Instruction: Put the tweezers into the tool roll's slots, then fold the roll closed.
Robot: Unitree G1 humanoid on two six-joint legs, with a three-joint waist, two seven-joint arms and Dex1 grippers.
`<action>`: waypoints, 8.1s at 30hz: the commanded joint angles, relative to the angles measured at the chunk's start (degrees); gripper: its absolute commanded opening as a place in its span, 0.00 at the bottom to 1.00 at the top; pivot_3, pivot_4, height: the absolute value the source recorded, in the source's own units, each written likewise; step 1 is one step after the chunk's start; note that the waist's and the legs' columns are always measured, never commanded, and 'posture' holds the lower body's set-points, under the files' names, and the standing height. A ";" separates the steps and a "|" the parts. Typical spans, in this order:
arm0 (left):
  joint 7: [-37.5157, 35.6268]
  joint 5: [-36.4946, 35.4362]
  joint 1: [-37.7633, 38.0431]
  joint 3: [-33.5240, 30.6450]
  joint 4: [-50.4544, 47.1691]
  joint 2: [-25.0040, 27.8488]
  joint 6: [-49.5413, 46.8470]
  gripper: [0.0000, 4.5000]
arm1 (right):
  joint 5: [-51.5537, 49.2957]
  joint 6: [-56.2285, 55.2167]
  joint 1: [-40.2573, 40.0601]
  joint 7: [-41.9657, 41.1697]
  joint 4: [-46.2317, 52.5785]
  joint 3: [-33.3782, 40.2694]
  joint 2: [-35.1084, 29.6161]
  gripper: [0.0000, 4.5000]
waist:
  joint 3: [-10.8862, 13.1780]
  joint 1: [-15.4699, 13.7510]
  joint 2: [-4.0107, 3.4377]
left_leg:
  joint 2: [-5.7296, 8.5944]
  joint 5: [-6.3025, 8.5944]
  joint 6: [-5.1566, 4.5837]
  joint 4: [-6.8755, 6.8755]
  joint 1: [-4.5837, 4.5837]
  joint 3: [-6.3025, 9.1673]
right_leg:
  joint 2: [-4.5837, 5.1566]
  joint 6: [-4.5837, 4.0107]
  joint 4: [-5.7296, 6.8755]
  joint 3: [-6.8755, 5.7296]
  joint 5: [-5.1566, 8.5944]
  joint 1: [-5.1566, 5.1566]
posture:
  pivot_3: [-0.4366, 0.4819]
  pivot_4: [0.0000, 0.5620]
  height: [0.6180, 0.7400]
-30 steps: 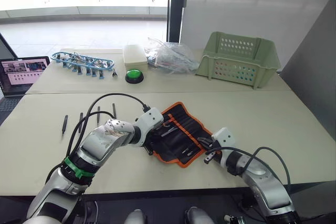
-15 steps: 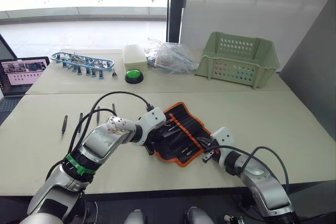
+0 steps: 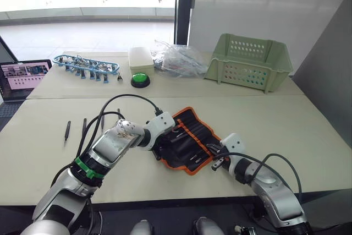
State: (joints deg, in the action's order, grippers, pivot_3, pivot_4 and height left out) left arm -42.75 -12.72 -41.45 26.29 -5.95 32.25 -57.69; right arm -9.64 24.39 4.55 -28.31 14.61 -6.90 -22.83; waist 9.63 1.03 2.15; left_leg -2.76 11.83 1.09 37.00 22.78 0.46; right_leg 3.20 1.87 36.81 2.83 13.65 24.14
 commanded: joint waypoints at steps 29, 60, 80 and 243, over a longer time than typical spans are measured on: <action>-0.10 9.79 -9.39 -1.85 28.18 -15.91 18.72 0.00 | 3.27 10.02 -5.06 3.19 2.47 -5.07 0.96 0.01 | -0.68 -0.37 0.30 | 0.04 0.00 0.00 0.11 -0.11 0.02 | -0.01 0.06 -0.04 0.06 -0.02 -0.20 | 0.48 0.27 0.85; 1.42 -14.37 58.87 -74.74 -21.90 -6.35 26.69 0.99 | 3.78 6.01 -5.92 2.47 -3.98 -0.67 1.77 0.00 | -1.11 -0.05 0.98 | -0.13 0.25 0.38 -0.19 -0.54 -0.43 | 0.20 -0.46 -0.28 0.37 0.28 -0.08 | 0.48 0.27 0.85; 8.15 -19.61 80.42 -76.08 -23.16 -20.95 42.12 0.99 | 2.65 4.60 -6.15 1.42 -6.20 1.46 1.32 0.00 | -1.39 -0.01 1.15 | -0.31 0.51 0.77 -0.18 0.07 -0.49 | 1.31 -0.38 -2.00 -0.41 0.34 0.00 | 0.48 0.27 0.85; -6.36 5.33 3.65 -14.26 -4.67 -2.22 7.13 0.99 | 3.15 9.66 -10.51 6.59 -0.43 -3.12 4.15 0.00 | -1.74 0.88 1.01 | -0.35 0.43 0.17 -0.30 -0.49 -0.46 | 0.42 -0.05 -0.86 -0.44 0.25 -0.61 | 0.48 0.27 0.85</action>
State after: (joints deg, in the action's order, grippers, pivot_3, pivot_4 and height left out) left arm -49.40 -5.20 -39.12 16.07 -4.81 28.66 -47.80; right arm -7.23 28.15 -3.65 -21.13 20.62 -8.13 -17.95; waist 7.89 1.90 3.15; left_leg -3.13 12.26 1.26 36.71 22.26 -0.01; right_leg 3.62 1.79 35.95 2.41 13.93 23.52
